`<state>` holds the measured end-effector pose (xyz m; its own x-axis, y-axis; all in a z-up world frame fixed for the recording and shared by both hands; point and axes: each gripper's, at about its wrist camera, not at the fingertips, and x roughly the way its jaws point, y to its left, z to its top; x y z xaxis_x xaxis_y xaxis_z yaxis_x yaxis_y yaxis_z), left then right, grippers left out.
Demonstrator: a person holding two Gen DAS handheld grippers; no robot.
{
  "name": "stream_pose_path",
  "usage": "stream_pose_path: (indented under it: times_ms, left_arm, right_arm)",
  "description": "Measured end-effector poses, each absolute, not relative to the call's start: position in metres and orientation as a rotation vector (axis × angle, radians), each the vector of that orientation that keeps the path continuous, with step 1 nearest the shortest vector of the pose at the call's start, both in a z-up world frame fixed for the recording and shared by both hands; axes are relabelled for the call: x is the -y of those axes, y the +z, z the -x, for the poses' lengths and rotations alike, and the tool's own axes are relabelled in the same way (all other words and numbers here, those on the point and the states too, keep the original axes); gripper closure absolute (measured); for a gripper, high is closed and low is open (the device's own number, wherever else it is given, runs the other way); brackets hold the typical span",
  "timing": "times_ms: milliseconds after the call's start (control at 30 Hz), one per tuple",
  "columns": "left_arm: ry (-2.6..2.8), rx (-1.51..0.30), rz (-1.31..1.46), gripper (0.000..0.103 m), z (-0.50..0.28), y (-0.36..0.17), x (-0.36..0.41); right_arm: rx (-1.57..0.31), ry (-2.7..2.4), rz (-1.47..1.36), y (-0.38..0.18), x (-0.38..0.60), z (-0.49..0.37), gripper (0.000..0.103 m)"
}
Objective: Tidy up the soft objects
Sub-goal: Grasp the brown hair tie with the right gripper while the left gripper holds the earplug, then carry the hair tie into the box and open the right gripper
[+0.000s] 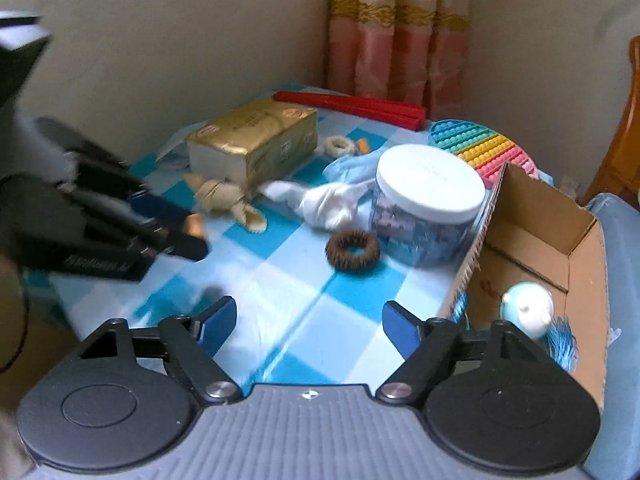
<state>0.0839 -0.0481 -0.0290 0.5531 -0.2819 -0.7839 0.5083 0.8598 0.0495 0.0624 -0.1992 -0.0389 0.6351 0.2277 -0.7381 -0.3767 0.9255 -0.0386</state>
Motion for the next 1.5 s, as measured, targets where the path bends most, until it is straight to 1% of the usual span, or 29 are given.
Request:
stream_pose_path:
  times_ms: [100, 167, 300, 367, 633, 733, 800, 833, 867, 900, 967, 1200, 1500]
  left_arm:
    - [-0.443, -0.876, -0.262, 0.079, -0.088, -0.032, 0.036]
    - [-0.429, -0.881, -0.264, 0.079, -0.089, -0.035, 0.031]
    - [-0.421, -0.886, -0.248, 0.079, -0.092, -0.038, 0.022]
    - [-0.419, -0.885, -0.241, 0.079, -0.093, -0.038, 0.019]
    - [-0.419, -0.886, -0.221, 0.079, -0.102, -0.041, 0.013]
    - [-0.418, -0.883, -0.222, 0.079, -0.103, -0.041, 0.013]
    - [-0.42, -0.884, -0.22, 0.079, -0.104, -0.042, 0.013]
    - [-0.422, -0.885, -0.22, 0.079, -0.105, -0.042, 0.013]
    - [-0.425, -0.885, -0.221, 0.079, -0.104, -0.042, 0.014]
    - [-0.426, -0.886, -0.221, 0.079, -0.104, -0.042, 0.014]
    - [-0.426, -0.89, -0.218, 0.079, -0.105, -0.042, 0.014]
    - [-0.434, -0.898, -0.234, 0.079, -0.1, -0.041, 0.016]
    - [-0.455, -0.924, -0.251, 0.079, -0.081, -0.039, 0.02]
  right_arm:
    - [-0.807, 0.304, 0.211, -0.043, 0.187, -0.076, 0.026]
    - [-0.814, 0.27, 0.202, -0.048, 0.183, -0.087, 0.031]
    - [-0.853, 0.185, 0.176, -0.063, 0.18, -0.112, 0.034]
    - [-0.866, 0.146, 0.169, -0.07, 0.179, -0.122, 0.038]
    - [-0.878, 0.081, 0.143, -0.085, 0.177, -0.143, 0.039]
    - [-0.88, 0.082, 0.131, -0.087, 0.176, -0.148, 0.044]
    - [-0.879, 0.081, 0.129, -0.087, 0.177, -0.15, 0.046]
    - [-0.878, 0.082, 0.127, -0.086, 0.177, -0.151, 0.052]
    - [-0.877, 0.08, 0.123, -0.086, 0.178, -0.151, 0.055]
    - [-0.878, 0.083, 0.119, -0.086, 0.178, -0.152, 0.055]
    - [-0.878, 0.087, 0.12, -0.086, 0.178, -0.151, 0.06]
    - [-0.881, 0.117, 0.131, -0.075, 0.18, -0.135, 0.061]
    - [-0.869, 0.211, 0.19, -0.054, 0.18, -0.094, 0.061]
